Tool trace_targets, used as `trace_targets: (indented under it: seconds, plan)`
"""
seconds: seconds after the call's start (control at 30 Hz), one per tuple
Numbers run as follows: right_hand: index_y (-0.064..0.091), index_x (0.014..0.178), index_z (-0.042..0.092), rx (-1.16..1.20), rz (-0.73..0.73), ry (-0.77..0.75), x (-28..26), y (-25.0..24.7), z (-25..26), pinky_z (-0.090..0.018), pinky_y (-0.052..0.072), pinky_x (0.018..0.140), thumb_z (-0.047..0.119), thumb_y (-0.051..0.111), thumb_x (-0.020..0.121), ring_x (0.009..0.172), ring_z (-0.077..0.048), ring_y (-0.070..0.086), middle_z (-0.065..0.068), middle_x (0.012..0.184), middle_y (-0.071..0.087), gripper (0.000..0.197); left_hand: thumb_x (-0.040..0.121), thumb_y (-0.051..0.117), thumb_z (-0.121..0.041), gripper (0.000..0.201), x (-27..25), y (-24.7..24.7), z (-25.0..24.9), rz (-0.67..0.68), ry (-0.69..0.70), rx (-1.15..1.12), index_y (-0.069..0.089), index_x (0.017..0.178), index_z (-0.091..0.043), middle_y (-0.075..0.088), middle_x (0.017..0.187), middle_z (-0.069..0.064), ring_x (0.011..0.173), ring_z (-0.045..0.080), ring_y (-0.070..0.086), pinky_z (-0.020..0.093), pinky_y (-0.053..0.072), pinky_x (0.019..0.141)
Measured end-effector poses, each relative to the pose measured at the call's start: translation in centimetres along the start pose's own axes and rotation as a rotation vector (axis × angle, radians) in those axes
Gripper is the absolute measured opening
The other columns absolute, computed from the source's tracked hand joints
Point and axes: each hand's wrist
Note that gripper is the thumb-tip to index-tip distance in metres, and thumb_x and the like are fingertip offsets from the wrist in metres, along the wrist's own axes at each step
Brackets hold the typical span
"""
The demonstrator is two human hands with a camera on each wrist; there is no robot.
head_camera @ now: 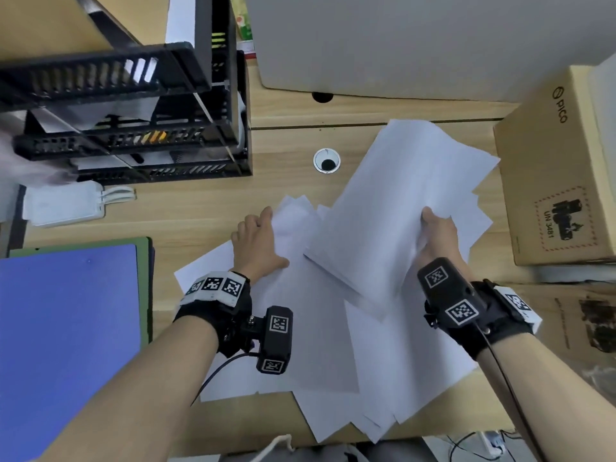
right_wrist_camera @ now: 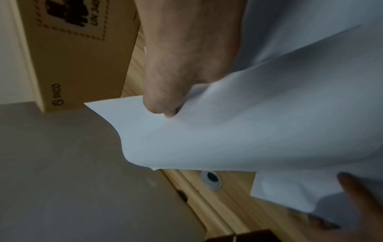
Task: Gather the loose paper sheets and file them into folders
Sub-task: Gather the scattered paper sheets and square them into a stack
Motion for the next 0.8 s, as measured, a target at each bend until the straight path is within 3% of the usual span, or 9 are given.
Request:
trace_targets:
  seconds: [0.07,0.17,0.23,0.33,0.43,0.53,0.63,0.7,0.8]
  plan:
    - [0.049,0.137,0.01,0.074,0.058,-0.016,-0.8,0.6,1.4,-0.044,0.048,0.1,0.011,0.054,0.088,0.117,-0.026,0.061,-0.008,0.129,0.063,0.049,0.066,0.083,-0.037,0.105,0.0,0.0,-0.1,0.024,0.018,0.025,0.021,0.148,-0.018,0.046,0.133,0.013,0.123,0.032,0.044,0.042,0.028,0.097]
    - [0.054,0.133,0.011,0.141,0.16,-0.058,-2.1,1.1,4.0,-0.043,0.051,0.094,0.018,0.06,0.081,0.108,-0.026,0.065,-0.007,0.121,0.066,0.052,0.071,0.081,-0.034,0.096,0.0,0.3,-0.6,0.043,0.083,0.021,0.024,0.147,-0.017,0.052,0.133,0.012,0.122,0.032,0.05,0.042,0.033,0.096]
    - [0.061,0.124,0.011,0.192,0.241,-0.089,-2.8,0.9,5.2,-0.042,0.05,0.098,0.024,0.059,0.088,0.107,-0.023,0.065,-0.005,0.116,0.068,0.039,0.077,0.078,-0.026,0.086,-0.1,0.4,-1.2,0.066,0.119,-0.072,0.027,0.146,-0.016,0.057,0.128,0.013,0.116,0.035,0.054,0.04,0.04,0.086]
    - [0.063,0.1,0.022,0.133,0.298,-0.158,-4.0,0.6,7.2,-0.037,0.051,0.098,0.039,0.058,0.086,0.093,-0.011,0.068,0.01,0.091,0.073,0.023,0.082,0.07,-0.021,0.072,-0.2,0.8,-2.6,0.105,0.125,-0.208,0.031,0.143,-0.018,0.064,0.112,0.011,0.102,0.036,0.059,0.035,0.04,0.068]
    - [0.063,0.108,0.013,0.256,0.367,-0.164,-4.5,0.3,8.9,-0.035,0.052,0.094,0.025,0.051,0.097,0.102,-0.015,0.068,0.004,0.101,0.074,0.02,0.085,0.067,-0.023,0.051,-0.4,1.5,-4.4,0.159,0.12,-0.359,0.048,0.13,-0.011,0.066,0.104,0.008,0.1,0.031,0.062,0.029,0.038,0.061]
    - [0.064,0.113,0.011,0.304,0.398,-0.161,-4.9,0.0,9.5,-0.039,0.049,0.101,0.016,0.048,0.1,0.11,-0.022,0.063,-0.005,0.113,0.068,0.022,0.092,0.06,-0.005,0.034,-1.0,1.6,-5.5,0.264,0.022,-0.629,0.055,0.125,0.002,0.061,0.115,0.008,0.108,0.024,0.057,0.021,0.044,0.077]
    - [0.072,0.082,0.019,0.23,0.407,-0.156,-4.7,-0.4,8.4,-0.037,0.049,0.088,0.013,0.051,0.097,0.097,-0.022,0.058,-0.003,0.092,0.063,0.027,0.089,0.062,0.006,0.045,-1.4,0.8,-5.4,0.391,-0.121,-0.872,0.051,0.133,0.004,0.058,0.132,0.02,0.109,0.023,0.057,0.036,0.048,0.099]
    - [0.064,0.094,0.014,0.202,0.355,-0.097,-4.0,-0.9,7.3,-0.036,0.046,0.083,0.019,0.06,0.091,0.099,-0.024,0.052,-0.009,0.099,0.055,0.007,0.094,0.058,0.001,0.033,-1.4,0.0,-5.5,0.447,-0.073,-0.912,0.059,0.126,-0.007,0.062,0.126,0.015,0.107,0.019,0.062,0.034,0.052,0.093]
    - [0.056,0.124,0.01,0.127,0.181,-0.008,-2.3,-2.0,5.7,-0.037,0.05,0.09,0.032,0.069,0.081,0.111,-0.028,0.06,-0.012,0.12,0.059,0.05,0.094,0.061,-0.008,0.019,-1.5,-0.5,-5.5,0.529,0.138,-0.821,0.056,0.108,-0.02,0.062,0.096,-0.004,0.072,-0.009,0.061,0.013,0.048,0.064]
Point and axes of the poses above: each hand's wrist, its own x-axis towards the middle knuckle, its own y-axis out of the palm, z = x × y
